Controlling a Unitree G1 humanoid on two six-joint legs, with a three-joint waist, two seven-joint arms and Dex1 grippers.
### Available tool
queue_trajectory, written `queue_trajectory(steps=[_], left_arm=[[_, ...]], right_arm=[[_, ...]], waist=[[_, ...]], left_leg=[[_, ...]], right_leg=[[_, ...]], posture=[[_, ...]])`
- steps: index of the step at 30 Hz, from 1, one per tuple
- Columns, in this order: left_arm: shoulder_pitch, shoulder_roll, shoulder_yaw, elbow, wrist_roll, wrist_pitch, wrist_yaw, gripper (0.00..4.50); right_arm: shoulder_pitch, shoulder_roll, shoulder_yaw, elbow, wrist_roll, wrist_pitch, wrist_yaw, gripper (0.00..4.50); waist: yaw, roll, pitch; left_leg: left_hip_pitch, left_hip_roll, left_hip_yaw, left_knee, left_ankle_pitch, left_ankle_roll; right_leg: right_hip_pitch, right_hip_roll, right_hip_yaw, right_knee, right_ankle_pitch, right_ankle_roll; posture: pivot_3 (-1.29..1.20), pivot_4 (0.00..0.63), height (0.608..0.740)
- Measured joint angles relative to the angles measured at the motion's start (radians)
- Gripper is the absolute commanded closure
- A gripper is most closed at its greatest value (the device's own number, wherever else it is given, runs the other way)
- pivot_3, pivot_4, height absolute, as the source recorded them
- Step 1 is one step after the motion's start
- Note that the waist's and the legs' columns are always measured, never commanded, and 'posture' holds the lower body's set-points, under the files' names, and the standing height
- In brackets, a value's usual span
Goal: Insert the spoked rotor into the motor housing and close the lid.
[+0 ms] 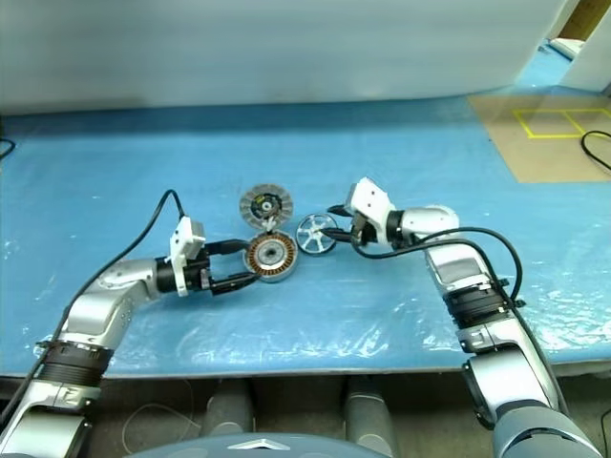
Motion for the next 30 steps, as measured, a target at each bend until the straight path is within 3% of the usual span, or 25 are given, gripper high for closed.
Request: queue_trajectory(steps=[15,30], left_arm=[[0.055,-0.020,0.003,-0.052,-0.001,-0.035,0.055,0.00],[0.184,-0.051,0.053,-0.177,-0.020,-0.068,0.148,0.00]], right_arm=[[-0.249,0.000,0.130,0.131,-0.126,0.052,0.141,2.27],[-0.521,0.099,0.261,0.499,-0.294,0.064,0.248,2.27]], waist=[[0.000,0.000,0.000],[-0.020,0.000,0.000]], left_leg=[[0.000,0.000,0.000,0.003,0.000,0.000],[-0.002,0.002,0.000,0.004,0.000,0.000]], right_leg=[[-0.001,0.000,0.000,0.005,0.000,0.000],[-0.004,0.000,-0.001,0.008,0.000,-0.001]], posture=[[0.00,0.150,0.740],[0.00,0.150,0.740]])
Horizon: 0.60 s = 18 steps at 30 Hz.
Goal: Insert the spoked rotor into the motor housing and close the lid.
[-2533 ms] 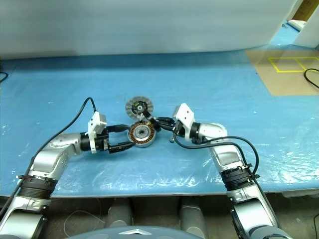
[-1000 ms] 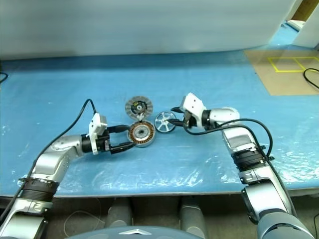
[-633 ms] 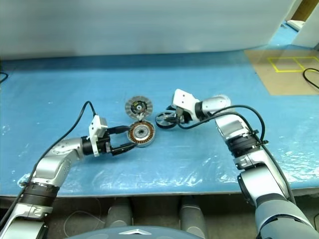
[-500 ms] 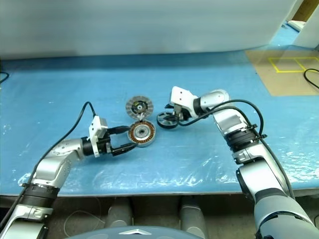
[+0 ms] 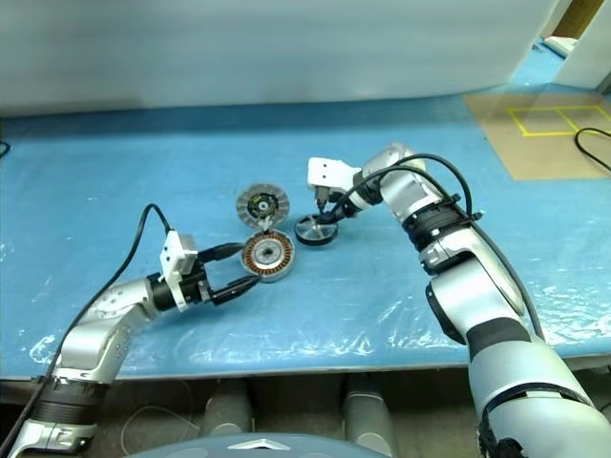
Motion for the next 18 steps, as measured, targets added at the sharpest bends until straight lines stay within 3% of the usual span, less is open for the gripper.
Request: queue_trajectory(steps=[18], left_arm=[[0.038,0.000,0.014,-0.024,-0.011,-0.001,0.036,0.00]], right_arm=[[-0.069,0.105,0.022,0.214,-0.073,-0.078,0.064,2.27]], waist=[[-0.002,0.000,0.000]], left_leg=[[0.000,0.001,0.000,0.001,-0.001,0.002]], right_leg=[[-0.001,0.000,0.000,0.002,0.000,-0.001]], posture=[[0.00,0.150,0.740]])
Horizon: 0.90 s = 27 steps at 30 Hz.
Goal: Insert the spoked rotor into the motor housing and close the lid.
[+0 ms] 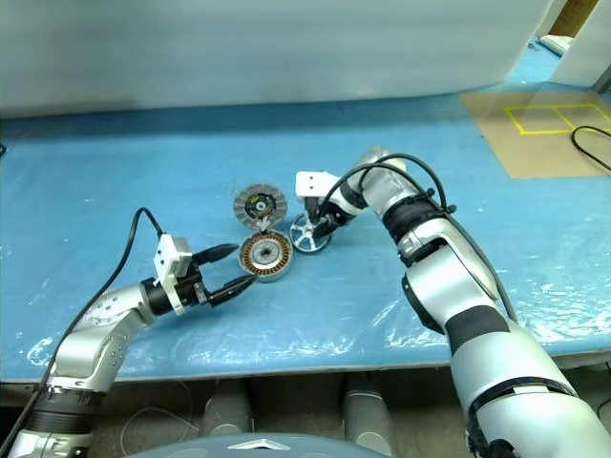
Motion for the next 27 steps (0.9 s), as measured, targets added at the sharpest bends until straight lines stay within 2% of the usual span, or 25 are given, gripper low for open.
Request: queue_trajectory(steps=[17,27], left_arm=[[0.002,0.001,-0.001,0.001,0.001,0.000,0.000,0.00],[0.000,0.000,-0.002,0.003,0.001,-0.001,-0.001,0.00]], right_arm=[[-0.039,0.005,-0.011,-0.013,0.000,0.065,0.021,2.27],[-0.033,0.036,-0.011,-0.013,-0.010,0.101,-0.062,2.27]], waist=[[0.000,0.001,0.000],[0.000,0.001,0.001]], left_leg=[[0.000,0.000,0.000,0.000,0.000,0.000],[0.000,0.000,0.000,0.000,0.000,-0.001]], right_leg=[[0.000,0.000,0.000,0.000,0.000,0.000],[0.000,0.000,0.000,0.000,0.000,0.000]], posture=[[0.00,0.150,0.740],[0.00,0.150,0.740]])
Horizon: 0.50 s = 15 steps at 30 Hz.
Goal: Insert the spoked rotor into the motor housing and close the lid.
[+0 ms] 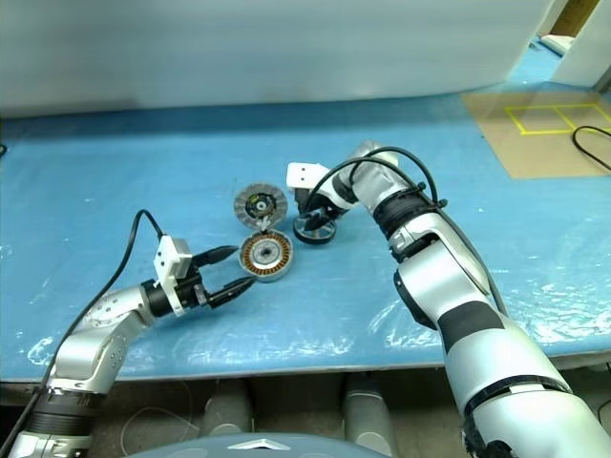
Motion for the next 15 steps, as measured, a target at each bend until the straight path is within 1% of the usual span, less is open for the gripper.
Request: queue_trajectory(steps=[15], left_arm=[[0.000,0.000,-0.001,0.008,0.002,-0.009,-0.002,0.00]], right_arm=[[0.015,0.000,0.001,0.000,-0.016,0.019,-0.020,2.27]], waist=[[0.000,0.000,0.000]], left_leg=[[0.000,0.000,0.000,0.000,0.000,-0.001]], right_leg=[[0.000,0.000,0.000,0.000,0.000,0.000]], posture=[[0.00,0.150,0.740]])
